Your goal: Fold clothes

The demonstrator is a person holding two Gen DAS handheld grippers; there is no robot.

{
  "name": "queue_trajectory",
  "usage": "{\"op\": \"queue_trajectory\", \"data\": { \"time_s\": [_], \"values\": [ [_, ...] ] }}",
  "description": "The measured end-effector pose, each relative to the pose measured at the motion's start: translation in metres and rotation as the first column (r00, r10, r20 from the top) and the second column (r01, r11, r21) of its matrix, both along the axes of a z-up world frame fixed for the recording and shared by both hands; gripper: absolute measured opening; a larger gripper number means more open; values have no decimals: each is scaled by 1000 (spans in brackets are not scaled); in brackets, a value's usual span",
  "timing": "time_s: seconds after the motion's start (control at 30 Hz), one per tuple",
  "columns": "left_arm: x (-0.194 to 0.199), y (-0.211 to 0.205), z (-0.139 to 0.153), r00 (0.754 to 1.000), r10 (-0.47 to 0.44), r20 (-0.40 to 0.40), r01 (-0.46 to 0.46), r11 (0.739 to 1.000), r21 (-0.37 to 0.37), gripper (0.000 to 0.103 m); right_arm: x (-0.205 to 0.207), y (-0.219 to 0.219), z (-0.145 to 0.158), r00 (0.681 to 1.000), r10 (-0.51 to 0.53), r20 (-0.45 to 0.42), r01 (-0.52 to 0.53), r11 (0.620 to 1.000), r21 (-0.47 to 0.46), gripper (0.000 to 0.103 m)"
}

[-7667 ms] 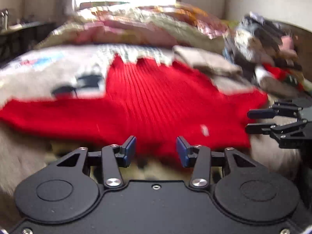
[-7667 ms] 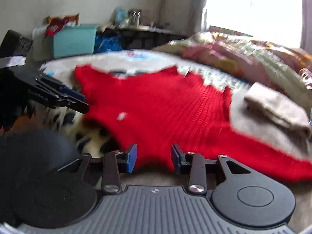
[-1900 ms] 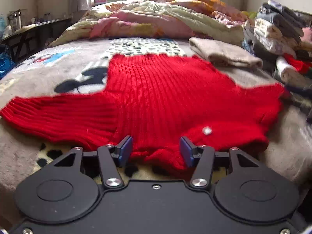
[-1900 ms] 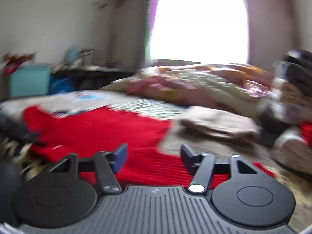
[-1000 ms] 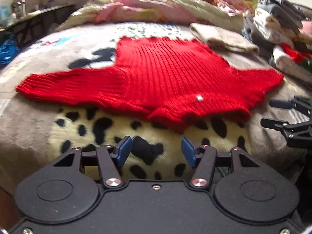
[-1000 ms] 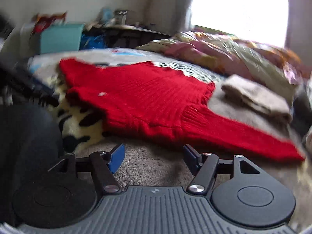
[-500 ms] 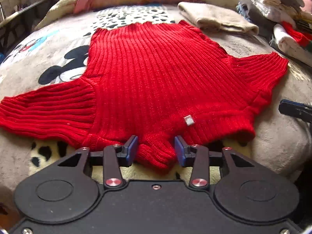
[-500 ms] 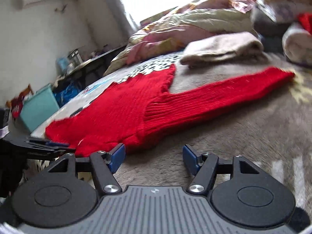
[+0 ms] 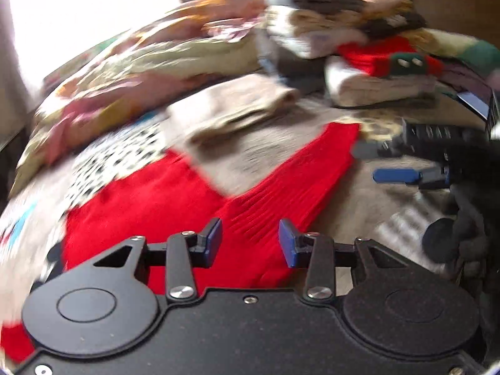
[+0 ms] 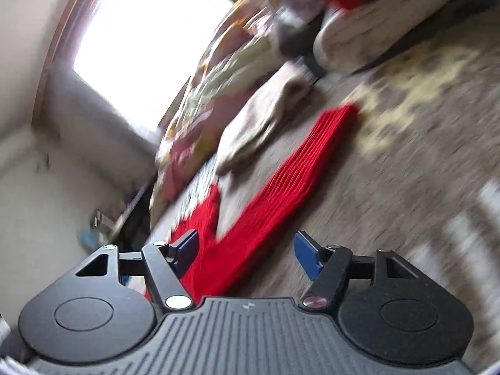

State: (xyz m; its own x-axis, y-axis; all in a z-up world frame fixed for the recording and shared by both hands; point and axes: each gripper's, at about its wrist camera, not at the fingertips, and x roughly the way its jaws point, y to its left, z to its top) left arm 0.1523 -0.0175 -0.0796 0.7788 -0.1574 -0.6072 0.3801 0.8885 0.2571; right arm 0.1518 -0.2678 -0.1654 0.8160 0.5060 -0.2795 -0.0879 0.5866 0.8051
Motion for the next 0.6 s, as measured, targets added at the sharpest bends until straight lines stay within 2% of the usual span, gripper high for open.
{"op": "queue_trajectory", "data": {
  "time_s": [0.13, 0.23, 0.4, 0.6],
  "values": [
    [29, -60, -18, 994, -111, -14, 112, 991, 77, 39, -2, -38, 9, 993, -122, 0, 122, 992, -17, 71],
    [48, -98, -33, 984, -170, -46, 175, 977, 124, 39, -2, -52, 6, 984, -177, -7, 177, 984, -2, 71],
    [77, -151, -53, 975, -200, -95, 215, 956, 200, 39, 0, -69, -2, 967, -253, -24, 254, 967, 28, 71],
    [106, -194, -66, 969, -221, -109, 244, 922, 301, 38, 1, -89, -11, 938, -342, -49, 345, 937, 62, 71]
  ]
}}
